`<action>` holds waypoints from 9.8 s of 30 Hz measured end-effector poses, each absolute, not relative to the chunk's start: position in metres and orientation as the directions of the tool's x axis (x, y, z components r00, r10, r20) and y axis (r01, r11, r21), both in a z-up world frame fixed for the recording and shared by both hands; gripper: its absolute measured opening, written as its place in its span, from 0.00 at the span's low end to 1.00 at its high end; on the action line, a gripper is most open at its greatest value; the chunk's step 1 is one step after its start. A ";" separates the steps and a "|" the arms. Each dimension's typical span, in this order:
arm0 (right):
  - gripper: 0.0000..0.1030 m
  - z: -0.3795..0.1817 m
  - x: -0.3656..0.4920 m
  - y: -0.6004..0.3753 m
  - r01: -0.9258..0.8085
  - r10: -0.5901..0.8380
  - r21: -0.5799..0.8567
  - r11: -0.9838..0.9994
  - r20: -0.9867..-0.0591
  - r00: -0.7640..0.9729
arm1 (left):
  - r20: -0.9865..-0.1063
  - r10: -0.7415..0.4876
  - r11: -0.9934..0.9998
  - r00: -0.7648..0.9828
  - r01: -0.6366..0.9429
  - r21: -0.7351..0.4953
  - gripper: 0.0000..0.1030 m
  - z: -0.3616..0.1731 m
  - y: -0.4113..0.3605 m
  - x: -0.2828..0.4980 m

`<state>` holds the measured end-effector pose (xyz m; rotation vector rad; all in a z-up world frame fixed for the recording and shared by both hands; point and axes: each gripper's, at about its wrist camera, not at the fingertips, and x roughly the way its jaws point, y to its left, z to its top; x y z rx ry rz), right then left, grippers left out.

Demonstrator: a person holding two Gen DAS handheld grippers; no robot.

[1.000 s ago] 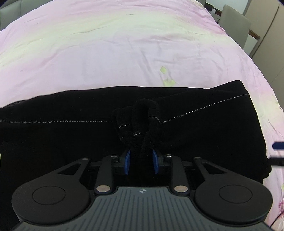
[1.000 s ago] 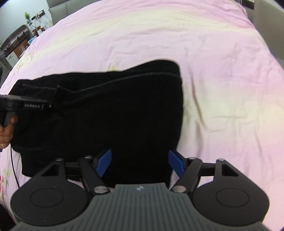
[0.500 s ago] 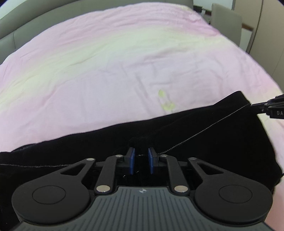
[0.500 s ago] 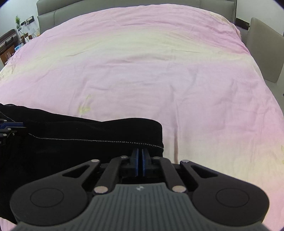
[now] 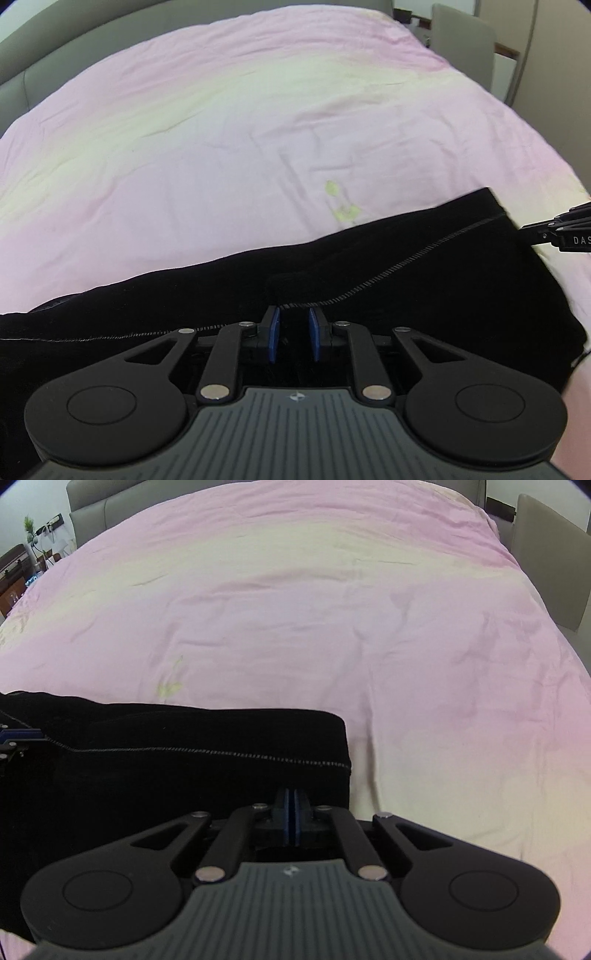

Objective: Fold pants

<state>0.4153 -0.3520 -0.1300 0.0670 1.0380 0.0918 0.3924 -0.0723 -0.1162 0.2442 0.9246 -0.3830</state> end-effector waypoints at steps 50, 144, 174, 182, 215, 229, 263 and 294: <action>0.22 -0.085 0.292 -0.170 -0.385 0.171 -0.007 0.923 -0.889 0.426 | -0.832 0.031 0.966 0.554 0.198 0.168 0.77 -0.035 0.183 0.301; 0.52 -0.079 0.307 -0.376 -0.122 0.265 0.236 0.964 -0.844 0.466 | -0.839 -0.306 0.863 0.450 0.504 -0.044 0.70 -0.051 -0.073 0.338; 0.15 -0.029 0.377 -0.319 -0.080 0.185 0.174 0.981 -0.752 0.633 | -0.773 -0.322 0.926 0.547 0.352 -0.136 0.58 -0.069 -0.007 0.361; 0.22 -0.110 0.386 -0.358 0.077 0.152 0.223 0.972 -0.841 0.520 | -0.734 -0.314 0.930 0.602 0.349 -0.112 0.30 -0.083 -0.043 0.399; 0.35 -0.079 0.303 -0.358 -0.023 0.111 0.113 0.993 -0.875 0.472 | -0.835 -0.230 0.875 0.499 0.482 0.047 0.40 -0.084 -0.062 0.283; 0.33 -0.154 0.275 -0.368 0.060 0.146 0.184 0.981 -0.906 0.397 | -0.907 -0.160 0.886 0.390 0.463 0.043 0.45 -0.167 -0.050 0.268; 0.43 -0.134 0.429 -0.383 0.181 0.320 0.500 0.847 -0.752 0.577 | -0.898 -0.237 0.846 0.370 0.533 -0.004 0.42 -0.125 -0.060 0.350; 0.75 -0.081 0.340 -0.374 0.003 0.226 0.266 0.964 -0.826 0.516 | -0.859 -0.228 0.860 0.459 0.509 0.044 0.72 -0.082 -0.056 0.316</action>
